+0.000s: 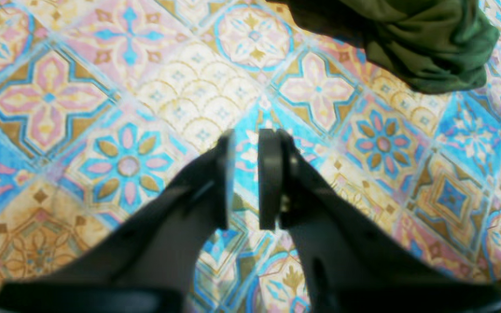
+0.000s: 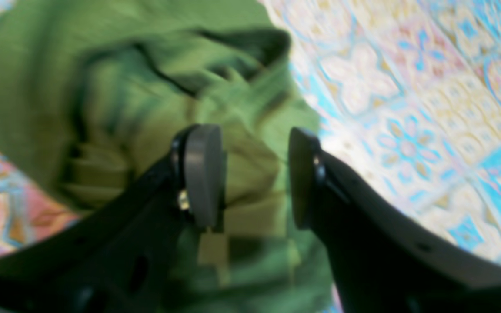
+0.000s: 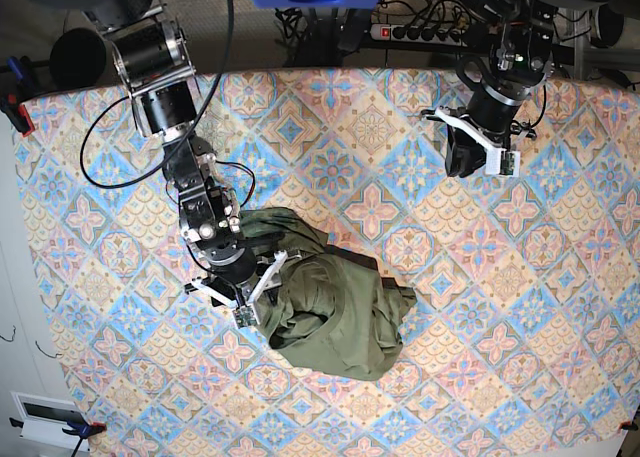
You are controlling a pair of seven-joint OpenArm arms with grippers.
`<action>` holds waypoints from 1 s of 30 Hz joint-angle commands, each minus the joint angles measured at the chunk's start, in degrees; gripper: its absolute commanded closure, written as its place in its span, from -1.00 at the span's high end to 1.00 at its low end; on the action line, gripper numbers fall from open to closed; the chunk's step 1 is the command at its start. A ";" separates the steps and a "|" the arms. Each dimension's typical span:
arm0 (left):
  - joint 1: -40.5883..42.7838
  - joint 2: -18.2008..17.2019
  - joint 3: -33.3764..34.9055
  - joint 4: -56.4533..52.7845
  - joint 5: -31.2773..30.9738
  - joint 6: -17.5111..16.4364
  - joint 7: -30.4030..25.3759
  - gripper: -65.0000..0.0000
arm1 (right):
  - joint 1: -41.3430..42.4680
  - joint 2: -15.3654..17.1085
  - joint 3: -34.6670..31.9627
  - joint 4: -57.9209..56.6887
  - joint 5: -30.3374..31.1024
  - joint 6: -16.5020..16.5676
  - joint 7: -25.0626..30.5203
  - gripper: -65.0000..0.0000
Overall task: Layout the t-shirt on the table in an organized manner, then fold the t-shirt properly
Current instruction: 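Lower the right gripper onto the crumpled green shirt and grasp it, then drag the grasped shirt with the right gripper away from the pile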
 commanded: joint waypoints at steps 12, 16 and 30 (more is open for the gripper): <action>-0.02 1.03 0.01 0.86 -0.30 -0.20 -1.16 -0.58 | 2.84 -1.88 0.02 -1.17 0.17 0.27 -1.68 -0.11; -0.02 1.03 -0.17 0.86 -0.30 -0.20 -1.16 -0.58 | 2.84 -1.97 0.02 -5.65 0.17 0.27 -1.68 -0.11; -0.02 1.03 0.09 0.86 -0.30 -0.20 -1.07 -0.58 | 2.57 -1.97 0.46 -6.09 0.17 9.86 -1.77 -0.99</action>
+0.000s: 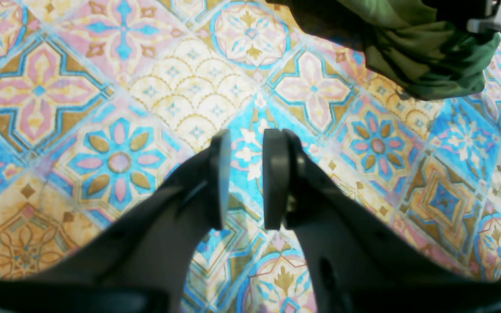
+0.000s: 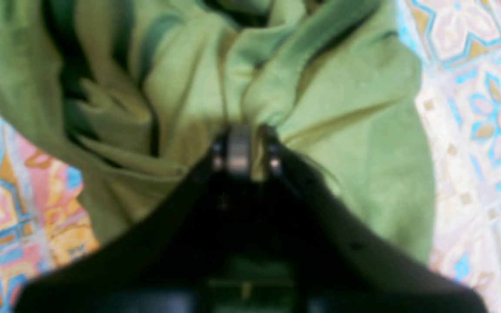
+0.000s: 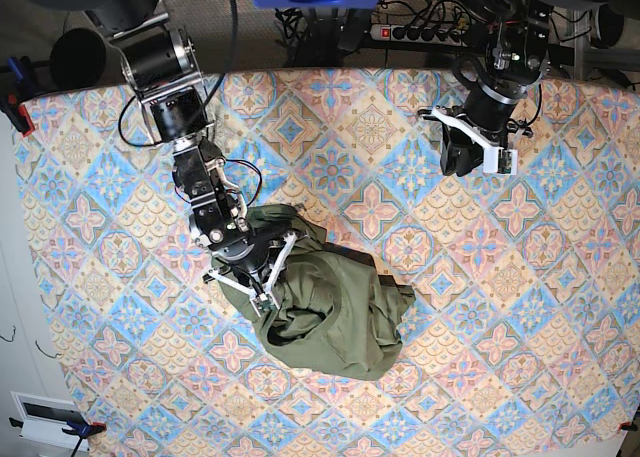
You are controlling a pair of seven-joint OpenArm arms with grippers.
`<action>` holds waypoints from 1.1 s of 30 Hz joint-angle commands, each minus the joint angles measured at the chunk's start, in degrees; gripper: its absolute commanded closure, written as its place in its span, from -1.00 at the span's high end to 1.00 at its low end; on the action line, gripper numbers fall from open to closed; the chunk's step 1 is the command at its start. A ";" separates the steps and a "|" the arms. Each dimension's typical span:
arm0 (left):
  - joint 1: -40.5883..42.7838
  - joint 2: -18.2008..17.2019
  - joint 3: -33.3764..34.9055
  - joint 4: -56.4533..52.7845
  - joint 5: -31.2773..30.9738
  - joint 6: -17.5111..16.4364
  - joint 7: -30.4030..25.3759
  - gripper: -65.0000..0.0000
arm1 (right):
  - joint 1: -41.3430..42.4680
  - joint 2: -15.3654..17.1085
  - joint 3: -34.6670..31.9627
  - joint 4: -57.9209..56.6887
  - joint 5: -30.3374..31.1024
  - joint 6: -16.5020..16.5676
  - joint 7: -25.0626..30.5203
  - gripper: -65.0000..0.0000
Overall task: Layout the t-shirt on the table in an organized manner, then fold the t-shirt properly
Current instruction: 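Drag the grasped shirt with the right gripper away from the pile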
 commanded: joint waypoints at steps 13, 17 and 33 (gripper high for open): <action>-1.25 -0.44 -0.37 0.88 -0.37 -0.16 -1.34 -0.58 | -10.63 5.67 12.18 25.74 0.43 0.83 -1.70 -0.97; -2.74 -0.44 -0.19 0.88 -0.37 -0.16 -1.16 -0.58 | -14.32 9.54 15.34 31.63 0.43 0.92 -1.70 -0.97; -12.32 -0.62 -0.54 -4.92 -10.74 -0.16 -1.07 -0.58 | -31.64 14.37 24.13 40.59 0.17 0.92 -4.87 -0.96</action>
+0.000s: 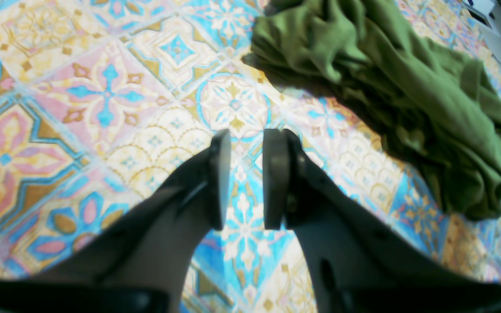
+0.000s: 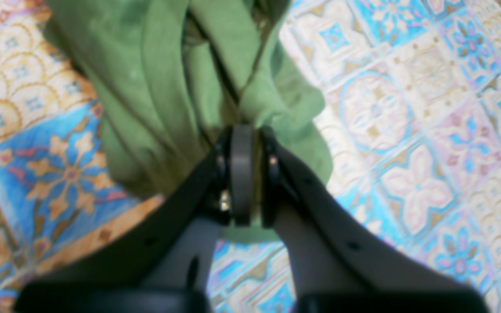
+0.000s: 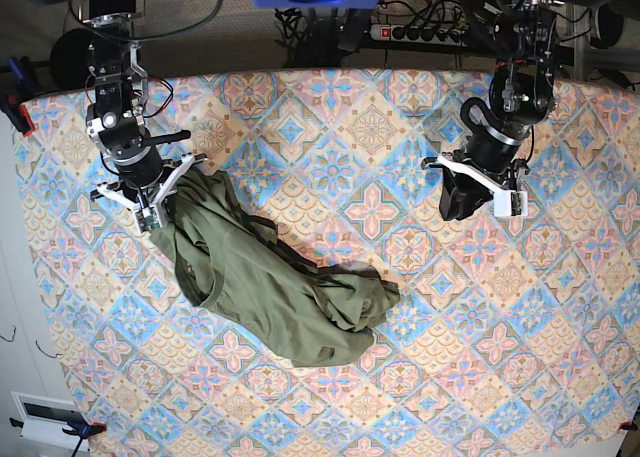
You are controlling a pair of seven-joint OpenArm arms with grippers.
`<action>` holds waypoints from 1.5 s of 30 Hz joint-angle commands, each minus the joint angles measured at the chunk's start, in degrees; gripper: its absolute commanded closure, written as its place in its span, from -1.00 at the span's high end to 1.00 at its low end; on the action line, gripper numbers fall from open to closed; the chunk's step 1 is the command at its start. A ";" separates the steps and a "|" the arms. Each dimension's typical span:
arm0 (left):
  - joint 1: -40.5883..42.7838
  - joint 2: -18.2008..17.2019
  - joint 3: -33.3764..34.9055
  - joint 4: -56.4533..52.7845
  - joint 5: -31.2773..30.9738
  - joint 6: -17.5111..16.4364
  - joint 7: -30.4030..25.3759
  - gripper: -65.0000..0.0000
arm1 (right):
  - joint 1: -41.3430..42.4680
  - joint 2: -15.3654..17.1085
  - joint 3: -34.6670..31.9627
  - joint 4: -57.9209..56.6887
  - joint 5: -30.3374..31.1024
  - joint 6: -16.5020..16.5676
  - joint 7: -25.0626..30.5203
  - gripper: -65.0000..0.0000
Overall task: Layout the t-shirt on the table in an organized manner, then fold the t-shirt properly
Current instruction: 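Drag the grasped shirt with the right gripper away from the pile, then regrasp the shirt edge with the right gripper near the pile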
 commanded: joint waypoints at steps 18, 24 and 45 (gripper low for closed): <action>-0.32 -0.68 -0.37 -1.31 -3.37 -0.58 -1.44 -0.58 | 15.32 -1.46 -0.97 -5.01 0.24 -0.77 -0.64 -0.20; 0.03 -0.68 -0.37 -1.31 -3.37 -0.58 -1.44 -0.58 | 25.78 -3.22 -5.19 -14.15 3.23 -0.68 -0.64 -0.19; -0.41 -0.42 -0.37 -2.54 -3.46 -0.58 -1.44 -0.58 | 37.39 -4.80 -1.67 -39.65 26.79 -0.41 -1.07 -0.19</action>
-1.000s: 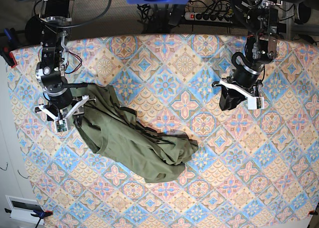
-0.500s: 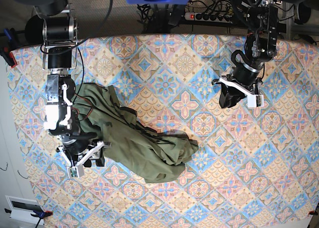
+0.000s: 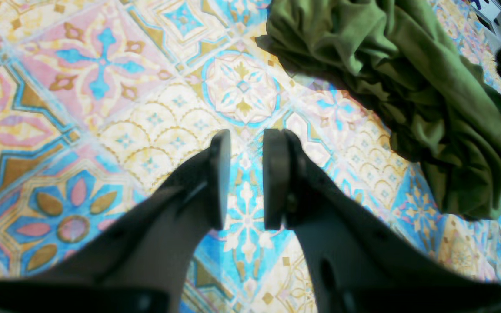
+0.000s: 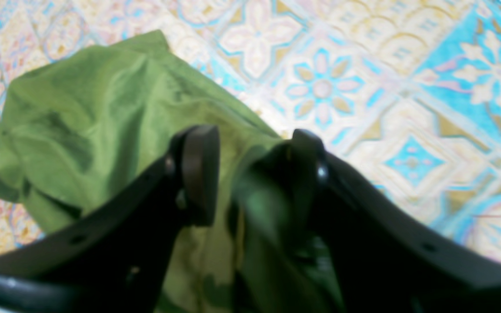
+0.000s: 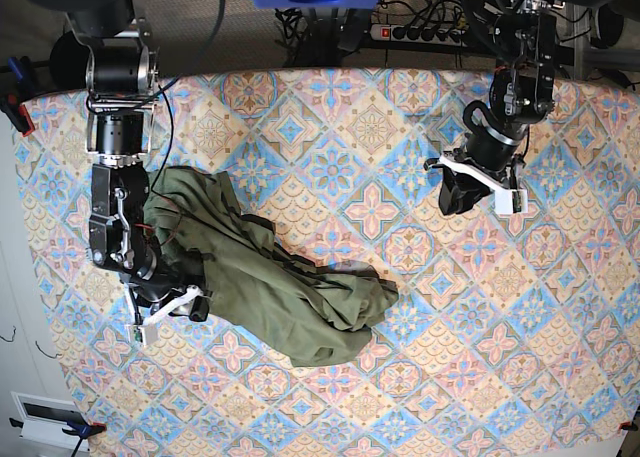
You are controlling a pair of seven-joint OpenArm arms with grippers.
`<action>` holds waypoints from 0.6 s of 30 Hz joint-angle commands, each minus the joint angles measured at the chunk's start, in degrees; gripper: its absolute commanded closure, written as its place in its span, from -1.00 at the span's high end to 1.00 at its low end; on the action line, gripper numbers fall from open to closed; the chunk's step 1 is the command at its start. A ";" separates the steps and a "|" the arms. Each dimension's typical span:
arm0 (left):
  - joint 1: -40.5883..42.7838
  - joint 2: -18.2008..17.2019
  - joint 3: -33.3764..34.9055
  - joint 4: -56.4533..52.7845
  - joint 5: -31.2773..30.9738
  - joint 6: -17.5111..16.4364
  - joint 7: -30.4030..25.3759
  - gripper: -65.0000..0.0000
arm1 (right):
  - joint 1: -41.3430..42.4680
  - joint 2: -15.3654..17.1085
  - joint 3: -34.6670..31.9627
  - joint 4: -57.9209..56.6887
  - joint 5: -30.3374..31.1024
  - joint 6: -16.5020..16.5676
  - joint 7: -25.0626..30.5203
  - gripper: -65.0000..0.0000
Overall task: Layout the t-shirt on the table in an organized manner, then fold the t-shirt properly
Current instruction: 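Regrasp the shirt edge with the right gripper near the pile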
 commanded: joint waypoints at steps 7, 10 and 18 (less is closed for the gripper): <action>-0.43 -0.46 -0.28 0.91 -0.46 -0.58 -1.16 -0.58 | 1.85 -0.88 0.05 -1.92 0.86 0.50 0.94 -0.19; -0.52 -0.46 -0.28 0.91 -0.46 -0.58 -1.16 -0.58 | 1.94 -1.14 0.05 -3.76 0.86 0.50 1.20 -0.19; -0.52 -0.46 -0.28 0.91 -0.55 -0.58 -1.16 -0.58 | 2.29 -4.39 0.14 -6.75 0.78 0.59 1.46 -0.20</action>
